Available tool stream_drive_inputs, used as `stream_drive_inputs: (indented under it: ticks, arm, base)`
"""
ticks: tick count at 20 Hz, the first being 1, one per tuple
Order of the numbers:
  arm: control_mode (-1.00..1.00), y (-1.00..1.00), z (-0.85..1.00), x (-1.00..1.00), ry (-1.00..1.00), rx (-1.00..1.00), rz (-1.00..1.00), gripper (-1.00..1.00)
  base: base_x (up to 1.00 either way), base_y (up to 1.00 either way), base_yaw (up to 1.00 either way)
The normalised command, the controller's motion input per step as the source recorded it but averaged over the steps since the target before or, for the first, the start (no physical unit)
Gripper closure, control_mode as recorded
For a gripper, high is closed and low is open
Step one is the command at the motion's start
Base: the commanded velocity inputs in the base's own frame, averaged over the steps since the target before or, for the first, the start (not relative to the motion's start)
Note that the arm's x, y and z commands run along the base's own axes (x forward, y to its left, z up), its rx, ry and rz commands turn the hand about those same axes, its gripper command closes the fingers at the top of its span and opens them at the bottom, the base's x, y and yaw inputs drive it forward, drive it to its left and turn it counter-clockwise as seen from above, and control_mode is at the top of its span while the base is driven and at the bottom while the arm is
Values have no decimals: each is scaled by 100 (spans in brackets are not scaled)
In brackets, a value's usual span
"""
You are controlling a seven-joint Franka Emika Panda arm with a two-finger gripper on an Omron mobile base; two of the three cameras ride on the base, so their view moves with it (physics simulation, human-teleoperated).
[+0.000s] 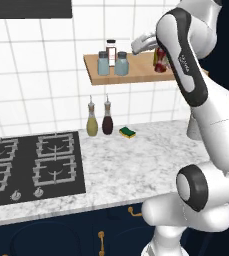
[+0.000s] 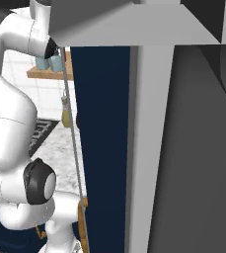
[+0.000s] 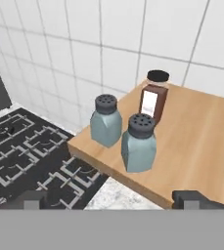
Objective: Put the shaker and condiment bottle from the counter next to their counterparts in the cabinet.
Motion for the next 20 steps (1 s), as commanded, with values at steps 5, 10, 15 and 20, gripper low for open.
stream_drive_inputs:
  ticks: [5, 10, 15, 20]
  arm:
    - [-100, -59, -9, -100, -54, 11, 0, -100]
    - [-100, -27, -14, -100, -58, 6, 0, -100]
    - [-100, 0, -2, -100, -47, 1, 0, -100]
    - [-100, -18, 3, -100, -36, 0, 0, -100]
  base:
    - [0, 0, 0]
    - [0, 0, 0]
    - [0, 0, 0]
    - [0, 0, 0]
